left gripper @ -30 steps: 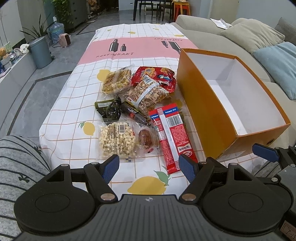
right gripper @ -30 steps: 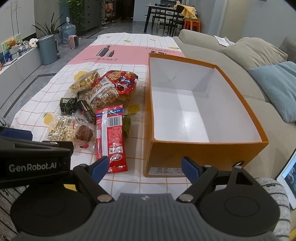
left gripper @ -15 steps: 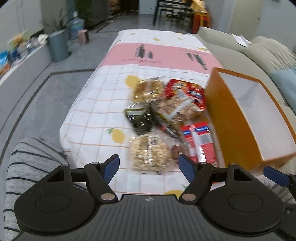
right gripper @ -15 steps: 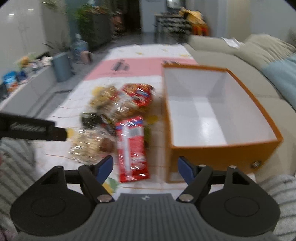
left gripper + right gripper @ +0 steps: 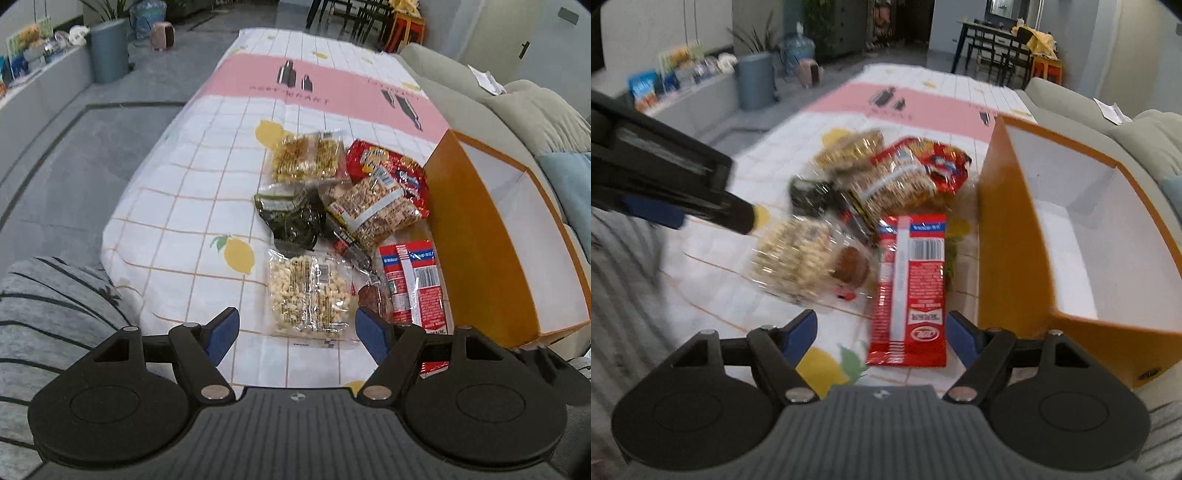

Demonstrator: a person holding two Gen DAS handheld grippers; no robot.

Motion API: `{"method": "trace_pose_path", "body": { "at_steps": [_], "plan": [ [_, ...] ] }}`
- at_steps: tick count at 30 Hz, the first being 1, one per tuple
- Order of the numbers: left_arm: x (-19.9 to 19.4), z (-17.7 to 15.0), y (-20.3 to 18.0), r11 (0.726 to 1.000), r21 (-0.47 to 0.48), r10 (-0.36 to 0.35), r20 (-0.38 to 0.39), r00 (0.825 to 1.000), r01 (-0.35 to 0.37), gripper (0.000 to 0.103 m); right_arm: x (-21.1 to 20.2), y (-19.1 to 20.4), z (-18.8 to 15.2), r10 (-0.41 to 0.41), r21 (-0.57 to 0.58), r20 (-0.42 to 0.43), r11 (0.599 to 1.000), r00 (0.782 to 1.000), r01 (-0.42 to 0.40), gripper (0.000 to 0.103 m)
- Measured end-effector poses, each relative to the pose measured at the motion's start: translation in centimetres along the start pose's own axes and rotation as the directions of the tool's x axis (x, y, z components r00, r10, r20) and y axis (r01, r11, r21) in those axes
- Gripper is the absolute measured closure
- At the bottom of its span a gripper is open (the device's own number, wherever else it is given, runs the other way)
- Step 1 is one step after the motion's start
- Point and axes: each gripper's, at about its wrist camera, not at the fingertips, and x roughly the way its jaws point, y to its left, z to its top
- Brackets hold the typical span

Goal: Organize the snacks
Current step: 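Grasp the red sausage-stick pack with the right gripper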

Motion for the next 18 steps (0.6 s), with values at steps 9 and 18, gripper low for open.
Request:
{"method": "trace_pose_path", "body": {
  "at_steps": [9,18],
  "plan": [
    [2.0,0.6,0.4,0.998,-0.038,-0.049,-0.059,0.997,0.047,0.019,5.4,0.0,-0.1,-0.07,0.05,-0.113,0.996,0.991,0.076,0.031],
    [2.5,0.2,0.9,0.997,-0.032,-0.073,-0.086,0.994,0.07,0.019,5.4,-1.5,-0.1,-0.045,0.164,-0.099,0.985,0.994,0.061,0.051]
  ]
}}
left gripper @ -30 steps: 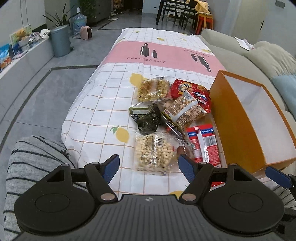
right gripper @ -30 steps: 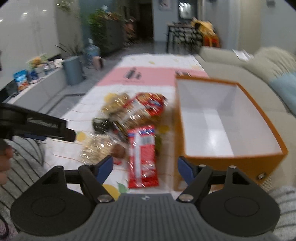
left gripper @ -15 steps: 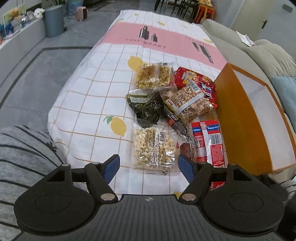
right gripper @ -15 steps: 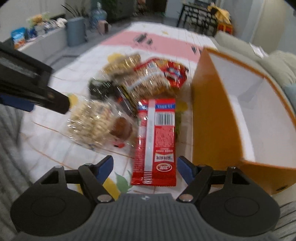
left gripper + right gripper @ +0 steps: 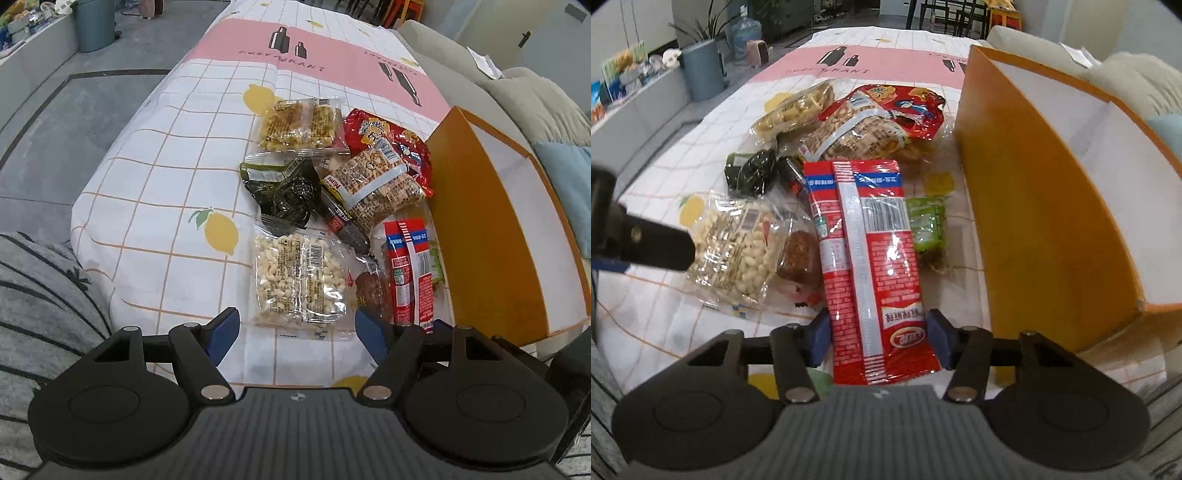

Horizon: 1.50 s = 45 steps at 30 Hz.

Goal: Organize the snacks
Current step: 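Grasp the red sausage-stick pack with the right gripper, then grasp the clear pack of brown snacks with the left gripper while right holds red pack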

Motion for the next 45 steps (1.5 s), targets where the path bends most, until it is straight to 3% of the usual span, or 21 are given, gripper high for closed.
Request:
{"method": "trace_pose_path", "body": {
  "at_steps": [3,7,10,15,18,19,23,25,26,29,32,39,45],
  "plan": [
    [-0.2,0.4,-0.5,1.0,0.015,-0.023,0.026,0.999,0.023,0.019,-0.3,-0.5,-0.1,0.006,0.01,0.004,1.0,1.0,-0.006,0.052],
    [0.6,1.0,-3.0,0.977,0.176,-0.12,-0.022,0.993,0.122,0.019,-0.4,-1.1,-0.3,0.001,0.014,-0.013,1.0,1.0,-0.001,0.053],
    [2.1,1.1,-4.6,0.964,0.238,-0.112,-0.036,0.993,0.118,0.026,0.1,-0.9,-0.1,0.006,0.006,-0.017,1.0,1.0,-0.006,0.053],
    [5.1,1.1,-6.2,0.939,0.336,-0.049,-0.094,0.994,0.078,0.027,0.0,-1.2,0.0,0.02,0.018,-0.027,1.0,0.999,-0.02,0.053],
    [5.9,1.5,-6.1,0.939,0.337,-0.054,-0.075,0.996,0.076,0.032,0.1,-1.5,0.2,0.028,0.032,-0.031,0.999,0.999,-0.027,0.053],
    [6.1,1.5,-6.1,0.94,0.334,-0.056,-0.065,0.996,0.075,0.04,0.2,-1.6,0.2,0.028,0.036,-0.031,0.999,0.999,-0.027,0.053],
    [6.6,2.0,-5.7,0.951,0.299,-0.068,-0.028,0.997,0.074,0.051,0.4,-1.9,0.3,0.025,0.052,-0.028,0.998,0.999,-0.024,0.053],
    [6.4,2.1,-5.2,0.966,0.244,-0.08,-0.011,0.997,0.081,0.073,0.2,-2.1,0.1,0.03,0.056,-0.027,0.998,0.999,-0.029,0.053],
    [6.2,2.3,-4.7,0.972,0.216,-0.092,-0.008,0.996,0.092,0.076,0.2,-2.1,0.1,0.033,0.057,-0.027,0.998,0.999,-0.031,0.053],
    [6.3,2.7,-3.3,0.983,0.133,-0.127,-0.026,0.992,0.13,0.079,0.0,-2.3,0.1,0.037,0.064,-0.03,0.997,0.999,-0.035,0.053],
    [5.8,2.6,-2.8,0.982,0.123,-0.139,-0.023,0.99,0.141,0.082,-0.1,-2.5,0.1,0.037,0.077,-0.037,0.996,0.999,-0.034,0.053],
    [3.8,2.2,-3.4,0.969,0.223,-0.119,0.032,0.992,0.109,0.083,-0.2,-3.0,0.2,0.036,0.103,-0.058,0.994,0.998,-0.03,0.053],
    [2.8,1.2,-4.4,0.92,0.383,-0.111,0.038,0.993,0.088,0.082,-0.1,-2.8,0.0,0.014,0.078,-0.081,0.997,0.997,-0.008,0.052]
  ]
}}
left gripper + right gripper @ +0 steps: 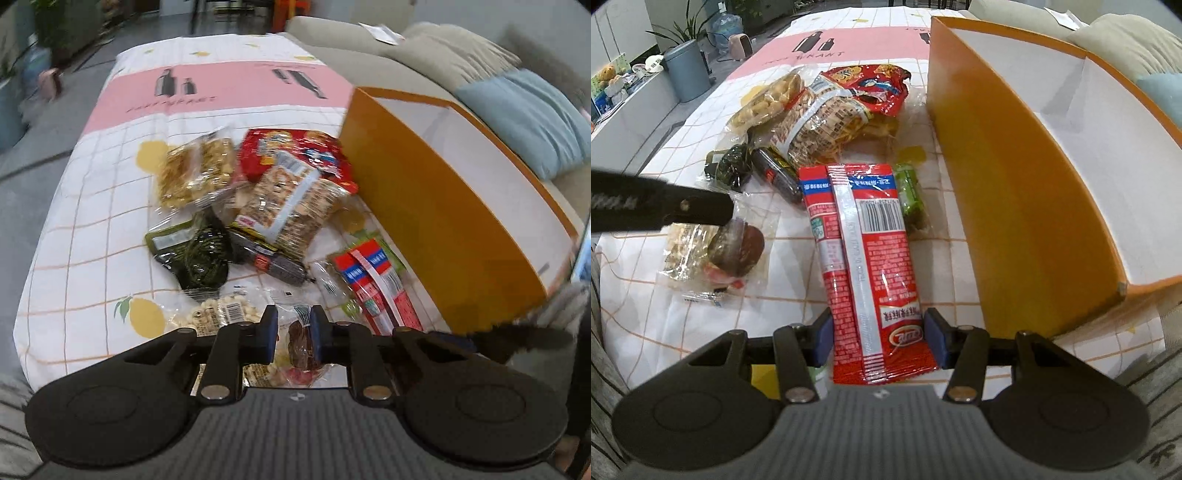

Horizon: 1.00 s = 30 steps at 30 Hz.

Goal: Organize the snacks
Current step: 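Grasp the clear pack of brown snacks with the left gripper while right holds red pack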

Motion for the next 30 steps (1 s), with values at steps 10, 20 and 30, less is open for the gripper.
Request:
{"method": "trace_pose_path", "body": {
  "at_steps": [10,20,30],
  "plan": [
    [1.0,0.0,-2.4,0.963,0.27,0.02,-0.031,0.999,-0.011,0.078,-0.2,-0.6,0.0,0.027,0.018,-0.019,0.999,0.999,-0.027,0.052],
    [2.8,-0.2,-4.7,0.854,0.521,0.063,-0.09,0.994,-0.007,0.041,-0.1,-0.1,-0.1,0.019,-0.023,-0.025,1.0,1.0,-0.02,0.048],
    [1.8,-1.1,-4.4,0.801,0.598,0.035,-0.097,0.995,0.03,0.036,-0.4,-0.5,-0.3,0.027,-0.01,-0.038,1.0,0.999,-0.028,0.049]
  ]
}}
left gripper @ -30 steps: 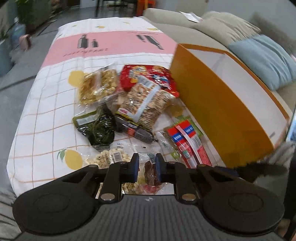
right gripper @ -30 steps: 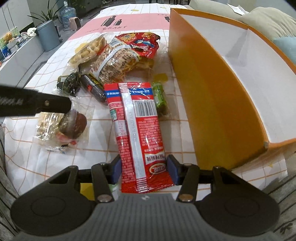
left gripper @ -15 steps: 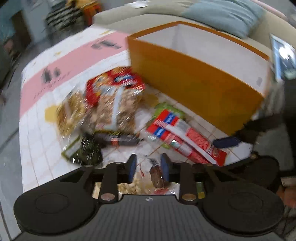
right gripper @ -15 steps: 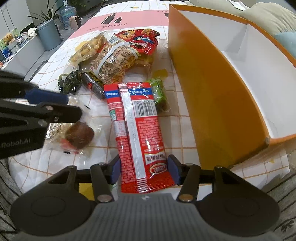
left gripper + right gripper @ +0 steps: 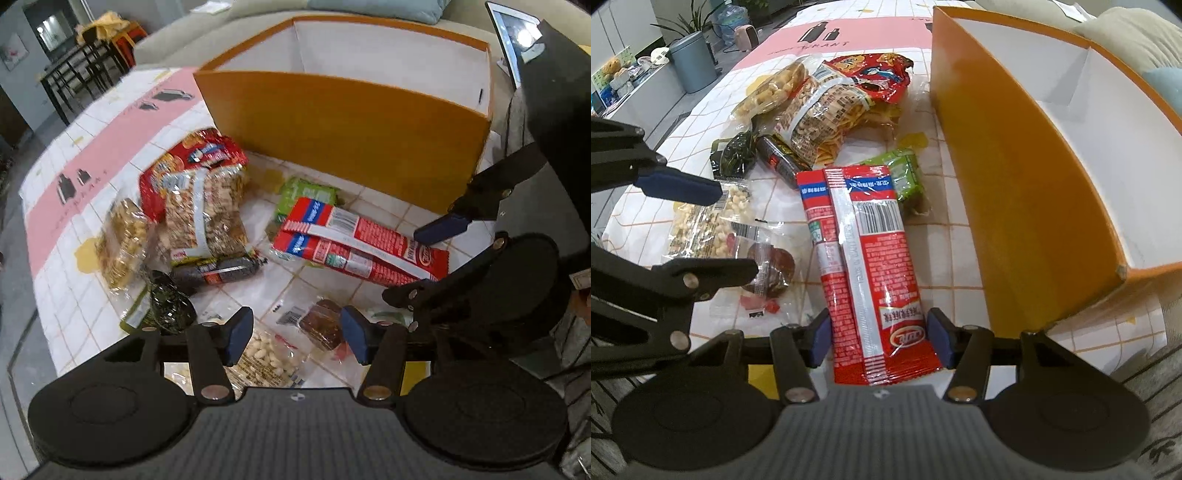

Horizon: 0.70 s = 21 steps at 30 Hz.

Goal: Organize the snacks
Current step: 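Grasp the clear pack of brown snacks with the left gripper while right holds red pack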

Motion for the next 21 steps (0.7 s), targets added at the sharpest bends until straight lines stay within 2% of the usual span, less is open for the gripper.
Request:
{"method": "trace_pose_path", "body": {
  "at_steps": [1,5,9,12,15,19,21],
  "plan": [
    [0.1,-0.1,0.0,0.999,0.021,-0.024,-0.009,1.0,0.024,0.03,0.0,0.0,0.0,0.0,-0.001,-0.001,1.0,1.0,0.0,0.048],
    [0.4,-0.3,0.2,0.988,0.103,-0.113,0.012,0.993,0.112,0.028,-0.2,-0.6,0.0,0.028,0.032,-0.006,0.999,1.0,-0.027,0.048],
    [1.9,0.5,-0.3,0.971,0.205,-0.12,-0.01,0.993,0.119,0.025,-0.3,-1.1,0.0,0.054,0.058,-0.013,0.997,0.998,-0.053,0.048],
    [4.0,1.0,-1.0,0.961,0.26,-0.078,-0.053,0.996,0.089,0.014,-0.3,-1.3,0.1,0.06,0.069,-0.016,0.996,0.998,-0.059,0.048],
    [5.1,1.3,-0.6,0.976,0.196,-0.083,-0.09,0.992,0.099,0.018,-0.3,-1.7,0.1,0.062,0.087,-0.014,0.994,0.998,-0.06,0.049],
    [5.3,1.2,0.4,0.987,0.078,-0.13,-0.109,0.986,0.139,0.032,-0.4,-2.6,0.2,0.075,0.119,-0.015,0.99,0.997,-0.072,0.049],
    [5.1,1.0,0.7,0.99,0.03,-0.131,-0.109,0.985,0.135,0.039,-0.4,-2.6,0.3,0.077,0.116,-0.017,0.99,0.997,-0.074,0.049]
  ]
}}
